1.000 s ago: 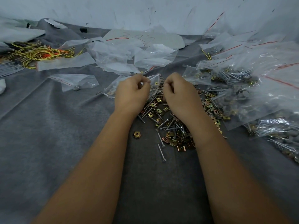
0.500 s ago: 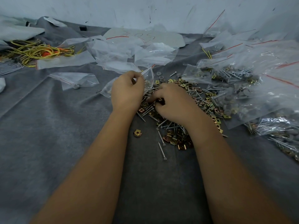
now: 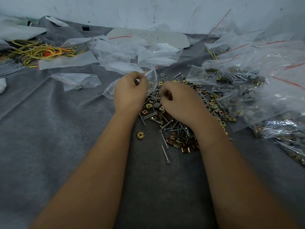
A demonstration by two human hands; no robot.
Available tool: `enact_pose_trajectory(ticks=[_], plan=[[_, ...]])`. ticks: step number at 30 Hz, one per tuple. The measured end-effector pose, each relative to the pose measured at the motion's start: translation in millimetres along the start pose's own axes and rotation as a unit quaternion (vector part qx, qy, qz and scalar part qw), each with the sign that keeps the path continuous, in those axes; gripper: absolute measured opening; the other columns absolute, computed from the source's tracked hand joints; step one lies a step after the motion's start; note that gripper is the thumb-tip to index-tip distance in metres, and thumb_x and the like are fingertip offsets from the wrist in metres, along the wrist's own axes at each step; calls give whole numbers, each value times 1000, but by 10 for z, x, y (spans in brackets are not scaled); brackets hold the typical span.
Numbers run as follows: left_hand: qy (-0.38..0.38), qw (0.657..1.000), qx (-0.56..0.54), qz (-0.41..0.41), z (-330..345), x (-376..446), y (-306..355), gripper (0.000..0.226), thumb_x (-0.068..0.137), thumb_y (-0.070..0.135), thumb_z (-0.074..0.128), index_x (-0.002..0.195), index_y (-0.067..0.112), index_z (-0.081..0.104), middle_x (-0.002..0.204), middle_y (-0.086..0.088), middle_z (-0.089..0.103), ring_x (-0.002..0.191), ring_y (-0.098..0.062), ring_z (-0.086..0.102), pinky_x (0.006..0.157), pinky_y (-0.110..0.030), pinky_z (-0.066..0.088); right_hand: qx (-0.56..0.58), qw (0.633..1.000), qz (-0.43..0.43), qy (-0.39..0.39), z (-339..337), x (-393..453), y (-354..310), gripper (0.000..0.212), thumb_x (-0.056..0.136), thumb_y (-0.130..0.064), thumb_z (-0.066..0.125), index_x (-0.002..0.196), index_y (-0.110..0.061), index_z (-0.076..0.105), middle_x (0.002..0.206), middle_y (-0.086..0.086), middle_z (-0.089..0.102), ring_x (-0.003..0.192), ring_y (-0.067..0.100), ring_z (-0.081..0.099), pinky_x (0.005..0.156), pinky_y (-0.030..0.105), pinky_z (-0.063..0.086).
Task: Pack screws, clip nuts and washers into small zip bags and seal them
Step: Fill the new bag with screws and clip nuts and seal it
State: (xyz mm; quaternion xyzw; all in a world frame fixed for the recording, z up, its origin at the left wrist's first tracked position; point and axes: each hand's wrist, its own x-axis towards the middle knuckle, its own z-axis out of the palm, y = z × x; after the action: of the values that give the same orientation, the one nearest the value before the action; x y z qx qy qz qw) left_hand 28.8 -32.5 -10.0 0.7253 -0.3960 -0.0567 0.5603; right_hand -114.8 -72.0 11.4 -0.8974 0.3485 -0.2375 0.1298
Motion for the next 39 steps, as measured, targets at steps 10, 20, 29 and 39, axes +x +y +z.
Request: enact_pose_trajectory(ticks=[10,20,29,39], plan=[[-44,994,0,104,-11,-93,80,25,82,31,49,91,24,71,52,7,46,50,-5,42,55,-33,41,52,990,-42,123,31,39,-52,17,91,-8,60,105,-11,70,91,-3,51,82,11,50,68,15,36],[133,987,-34,86,-86,-55,103,29,87,29,48,100,18,72,49,11,43,46,-3,42,52,-25,36,2,995,21,102,57,70,61,36,93,-6,54,124,-20,62,112,2,60,105,19,53,84,27,41],[19,998,38,55,-25,-46,9,19,91,24,52,96,21,70,52,9,46,49,-7,44,50,-25,31,-145,989,4,-15,127,36,90,35,94,-26,52,128,-25,59,130,-3,52,125,23,38,102,42,29],[38,999,-1,36,-27,-39,29,16,87,26,50,87,29,66,51,8,47,46,-5,41,49,-25,29,-105,993,26,37,66,27,49,12,92,-19,55,100,-20,65,106,-1,60,107,22,50,93,38,36]])
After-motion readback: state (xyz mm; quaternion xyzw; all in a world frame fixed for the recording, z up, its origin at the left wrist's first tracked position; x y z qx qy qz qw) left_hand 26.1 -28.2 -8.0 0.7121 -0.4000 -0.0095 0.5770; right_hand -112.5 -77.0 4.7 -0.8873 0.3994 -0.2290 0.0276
